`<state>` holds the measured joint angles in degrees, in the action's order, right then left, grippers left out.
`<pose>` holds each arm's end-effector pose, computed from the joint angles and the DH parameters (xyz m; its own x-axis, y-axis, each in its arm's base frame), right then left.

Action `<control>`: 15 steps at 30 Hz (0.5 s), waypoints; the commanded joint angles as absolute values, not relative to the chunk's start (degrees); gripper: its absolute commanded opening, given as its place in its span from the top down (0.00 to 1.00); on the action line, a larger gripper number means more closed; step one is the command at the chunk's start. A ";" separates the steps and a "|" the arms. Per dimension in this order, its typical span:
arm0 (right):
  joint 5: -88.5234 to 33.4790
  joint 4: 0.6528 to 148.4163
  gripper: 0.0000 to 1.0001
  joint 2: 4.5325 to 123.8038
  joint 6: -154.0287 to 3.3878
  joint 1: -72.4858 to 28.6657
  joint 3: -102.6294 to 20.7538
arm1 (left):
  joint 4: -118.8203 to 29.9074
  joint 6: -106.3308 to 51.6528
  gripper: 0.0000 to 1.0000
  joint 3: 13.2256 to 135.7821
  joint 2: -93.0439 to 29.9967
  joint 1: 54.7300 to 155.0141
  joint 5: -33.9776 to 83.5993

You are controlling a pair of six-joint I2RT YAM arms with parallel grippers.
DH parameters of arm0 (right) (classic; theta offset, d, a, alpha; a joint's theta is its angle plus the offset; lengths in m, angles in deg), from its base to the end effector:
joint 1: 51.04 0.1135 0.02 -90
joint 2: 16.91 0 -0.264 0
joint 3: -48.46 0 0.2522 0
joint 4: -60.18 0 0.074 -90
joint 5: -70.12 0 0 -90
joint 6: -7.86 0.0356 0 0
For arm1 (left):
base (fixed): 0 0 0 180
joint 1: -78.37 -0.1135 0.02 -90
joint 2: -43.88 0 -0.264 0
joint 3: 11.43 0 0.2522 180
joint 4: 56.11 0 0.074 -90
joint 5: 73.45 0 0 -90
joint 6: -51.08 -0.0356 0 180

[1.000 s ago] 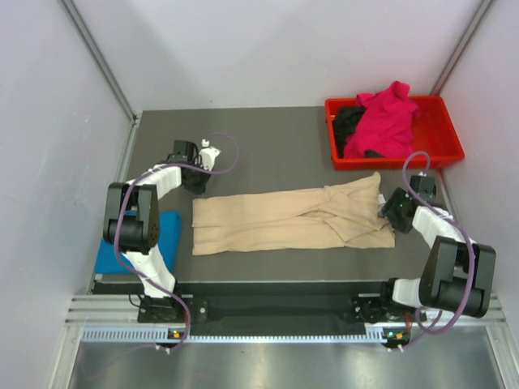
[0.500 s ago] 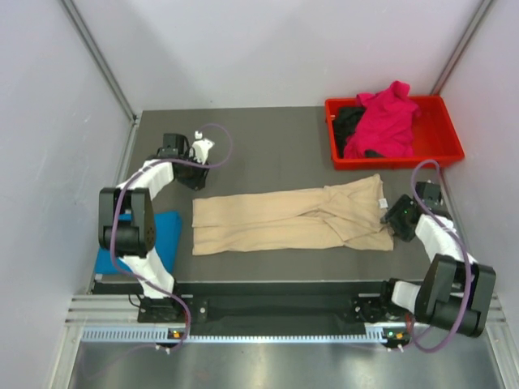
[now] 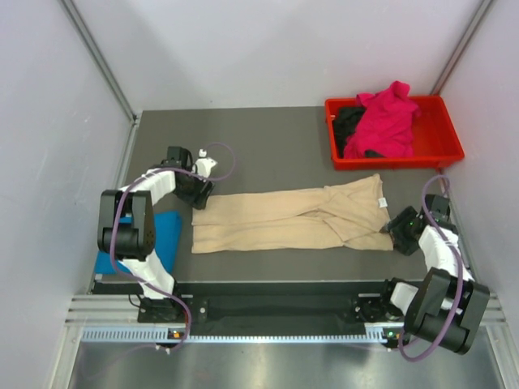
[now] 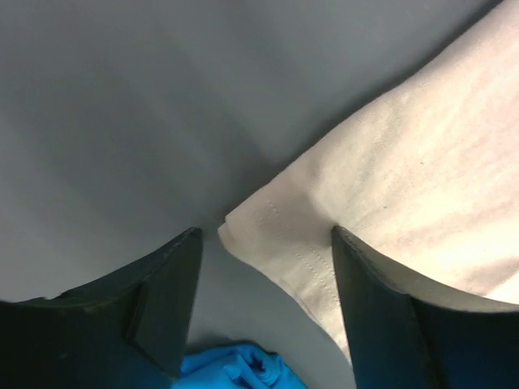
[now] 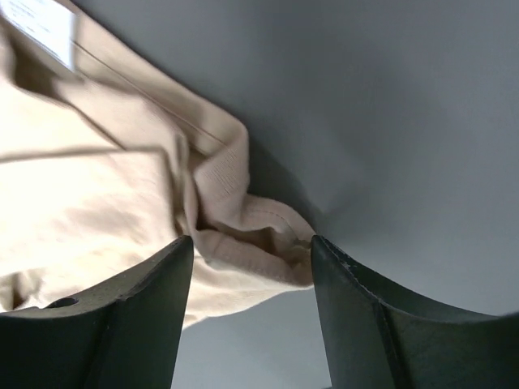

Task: Fold and stack the t-shirts
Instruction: Fold the tshirt

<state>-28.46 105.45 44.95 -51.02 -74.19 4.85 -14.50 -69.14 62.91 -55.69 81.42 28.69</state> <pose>0.1710 -0.0673 0.1696 -0.5353 0.7847 -0.3127 0.7058 0.6189 0.3448 0.3340 -0.0253 0.1663 -0.7256 0.5314 -0.4372 0.5784 0.8152 0.0309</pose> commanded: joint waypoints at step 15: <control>-34.56 102.85 0.96 49.18 -50.76 -76.17 9.82 | -18.79 -66.01 1.00 69.45 -63.59 75.31 30.81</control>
